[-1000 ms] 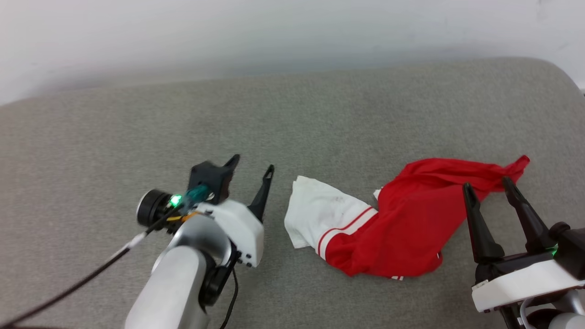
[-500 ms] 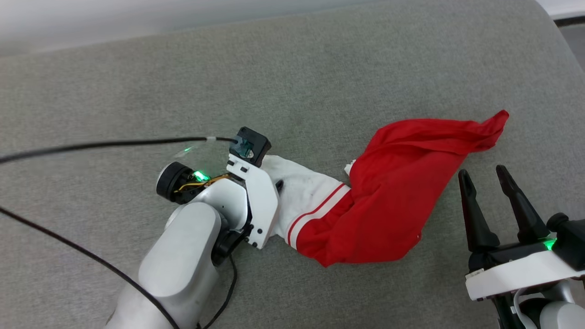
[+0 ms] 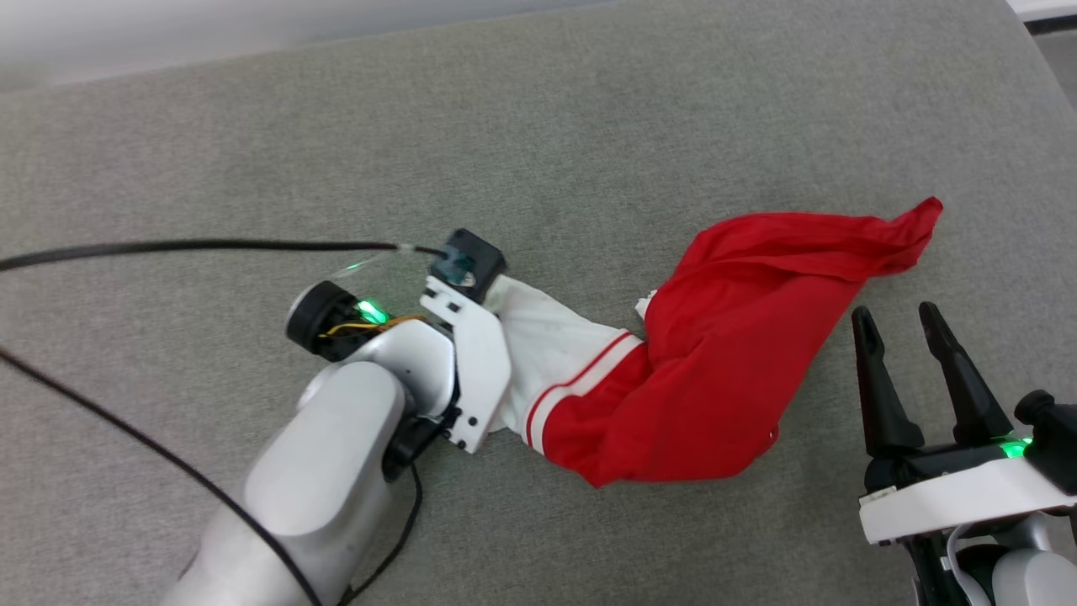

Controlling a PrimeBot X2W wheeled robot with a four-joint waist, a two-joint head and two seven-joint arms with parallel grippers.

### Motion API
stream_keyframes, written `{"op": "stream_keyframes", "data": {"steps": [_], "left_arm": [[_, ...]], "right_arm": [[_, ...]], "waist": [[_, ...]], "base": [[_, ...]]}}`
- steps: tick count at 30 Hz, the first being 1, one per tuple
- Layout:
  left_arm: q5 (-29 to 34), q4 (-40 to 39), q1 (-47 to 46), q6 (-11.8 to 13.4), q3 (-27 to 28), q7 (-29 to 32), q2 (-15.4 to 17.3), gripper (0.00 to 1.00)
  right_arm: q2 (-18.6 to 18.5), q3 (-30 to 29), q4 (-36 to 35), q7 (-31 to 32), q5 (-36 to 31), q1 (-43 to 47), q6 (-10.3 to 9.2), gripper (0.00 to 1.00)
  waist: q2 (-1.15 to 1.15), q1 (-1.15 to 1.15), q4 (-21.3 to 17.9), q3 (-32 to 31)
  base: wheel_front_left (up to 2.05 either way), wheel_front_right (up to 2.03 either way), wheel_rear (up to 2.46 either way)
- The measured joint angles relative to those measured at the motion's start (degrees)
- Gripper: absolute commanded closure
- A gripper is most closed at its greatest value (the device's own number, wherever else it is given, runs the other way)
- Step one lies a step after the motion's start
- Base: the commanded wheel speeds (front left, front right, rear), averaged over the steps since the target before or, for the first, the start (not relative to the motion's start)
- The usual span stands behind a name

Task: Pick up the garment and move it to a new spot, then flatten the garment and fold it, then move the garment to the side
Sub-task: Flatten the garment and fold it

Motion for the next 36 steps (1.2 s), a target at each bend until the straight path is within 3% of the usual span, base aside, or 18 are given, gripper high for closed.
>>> {"op": "stream_keyframes", "data": {"steps": [8, 17, 23, 28, 29, 30, 36], "left_arm": [[0.1, -8.5, 5.4, 5.8, 5.6, -8.1, 4.8, 1.0], [-4.4, -21.7, 24.2, 14.8, 14.0, -8.5, 10.2, 1.0], [-7.8, -25.3, 37.5, 20.3, 17.9, -8.6, 10.2, 1.0], [-10.2, -24.8, 42.7, 21.4, 18.7, -10.0, 8.3, 1.0], [-10.5, -24.8, 42.8, 21.4, 18.7, -10.6, 7.8, 0.62], [-10.5, -24.8, 42.7, 21.3, 18.7, -11.5, 7.5, 0.03], [-8.7, -25.2, 40.0, 20.5, 19.0, -18.8, 6.6, 0.0]], "right_arm": [[0.2, -2.6, -0.1, 0.5, -0.1, 1.4, 0.0, 0.0], [0.2, -4.6, -1.7, 2.1, -0.8, 3.0, 0.01, 0.0], [0.2, -5.6, -2.7, 3.3, -1.3, 4.1, 0.0, 0.0], [0.2, -5.6, -3.5, 4.2, -1.4, 4.7, 0.0, 0.0], [0.3, -5.7, -3.5, 4.3, -1.5, 4.8, 0.0, 0.0], [0.3, -5.7, -3.6, 4.4, -1.5, 4.8, 0.0, 0.0], [0.4, -5.8, -3.7, 5.8, -1.6, 5.0, 0.01, 0.0]], "waist": [[0.0, 0.0, 2.7, -2.4], [0.0, 0.0, 6.7, -5.2], [0.0, 0.0, 8.7, -6.9], [0.0, 0.0, 9.2, -8.2], [0.0, 0.0, 9.3, -8.4], [0.0, 0.0, 9.3, -8.5], [0.0, 0.0, 9.2, -10.5]], "base": [[0.0, 0.0, 0.0], [0.0, 0.0, 0.0], [0.0, 0.0, 0.0], [0.0, 0.0, 0.0], [0.0, 0.0, 0.0], [0.0, 0.0, 0.0], [0.0, 0.0, 0.0]]}}
